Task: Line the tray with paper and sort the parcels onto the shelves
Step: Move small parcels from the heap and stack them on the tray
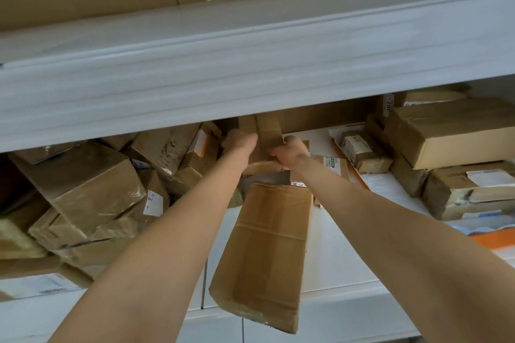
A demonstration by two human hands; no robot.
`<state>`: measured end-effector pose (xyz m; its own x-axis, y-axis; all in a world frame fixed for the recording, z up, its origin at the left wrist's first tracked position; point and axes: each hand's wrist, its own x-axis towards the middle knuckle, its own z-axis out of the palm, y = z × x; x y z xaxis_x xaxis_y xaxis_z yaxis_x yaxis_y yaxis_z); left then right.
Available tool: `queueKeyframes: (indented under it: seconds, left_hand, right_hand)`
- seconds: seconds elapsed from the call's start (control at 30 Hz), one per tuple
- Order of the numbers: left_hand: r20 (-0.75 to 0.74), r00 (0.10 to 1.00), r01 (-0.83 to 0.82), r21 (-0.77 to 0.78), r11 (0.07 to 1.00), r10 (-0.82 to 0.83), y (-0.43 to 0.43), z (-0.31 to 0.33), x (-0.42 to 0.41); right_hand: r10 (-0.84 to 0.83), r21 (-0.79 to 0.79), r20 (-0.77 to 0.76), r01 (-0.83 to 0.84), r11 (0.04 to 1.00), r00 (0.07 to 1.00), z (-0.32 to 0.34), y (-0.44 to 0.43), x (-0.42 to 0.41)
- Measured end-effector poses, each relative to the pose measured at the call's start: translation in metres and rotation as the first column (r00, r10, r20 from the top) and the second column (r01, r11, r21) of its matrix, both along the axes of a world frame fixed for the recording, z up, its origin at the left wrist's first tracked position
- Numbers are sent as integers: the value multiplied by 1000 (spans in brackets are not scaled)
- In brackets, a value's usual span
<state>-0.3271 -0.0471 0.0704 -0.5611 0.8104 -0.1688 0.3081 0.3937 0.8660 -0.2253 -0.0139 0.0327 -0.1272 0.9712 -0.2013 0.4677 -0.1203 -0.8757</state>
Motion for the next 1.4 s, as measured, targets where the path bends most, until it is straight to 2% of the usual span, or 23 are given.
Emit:
queueKeyframes:
  seconds: [0.13,0.27,0.37,0.5,0.67,0.9,1.1,1.2,1.3,1.4]
  left_hand:
    - [81,997,4,107,994,-13,-12,16,-5]
    - [215,972,50,187,981,-91,-32,27,-3]
    - [355,920,104,184,977,-164,-49,29,-1]
    - [438,857,205,192,960,-270,-65,31,5]
    - [469,800,365,116,924,-375,-74,29,19]
    - [460,756,441,168,882,-466,-78,38,51]
    - [472,699,533,158,832,-537,-68,59,84]
    - [469,707,507,185,842,-529,-59,68,116]
    - [452,730,484,187,855,-512,-52,72,154]
    - [498,687,515,181,838,-529,-47,73,192]
  right_hand:
    - [-131,-15,-210,131,991,969,10,-10,5]
    - [-229,-81,-433,215,973,872,21,-27,10]
    - [-274,-98,-506,261,960,818,31,-41,18]
    - [-287,-190,-585,216,958,759,37,-64,38]
    - [-310,-167,-598,263,950,739,33,-82,62]
    - [-368,-189,-588,320,928,721,50,-103,99]
    - [-460,-235,-628,410,881,628,65,-100,151]
    - [-488,-245,-629,442,863,604,74,-99,180]
    - [-534,-248,-655,515,821,535,83,-97,212]
    - [-552,-246,-668,553,796,499,88,-92,240]
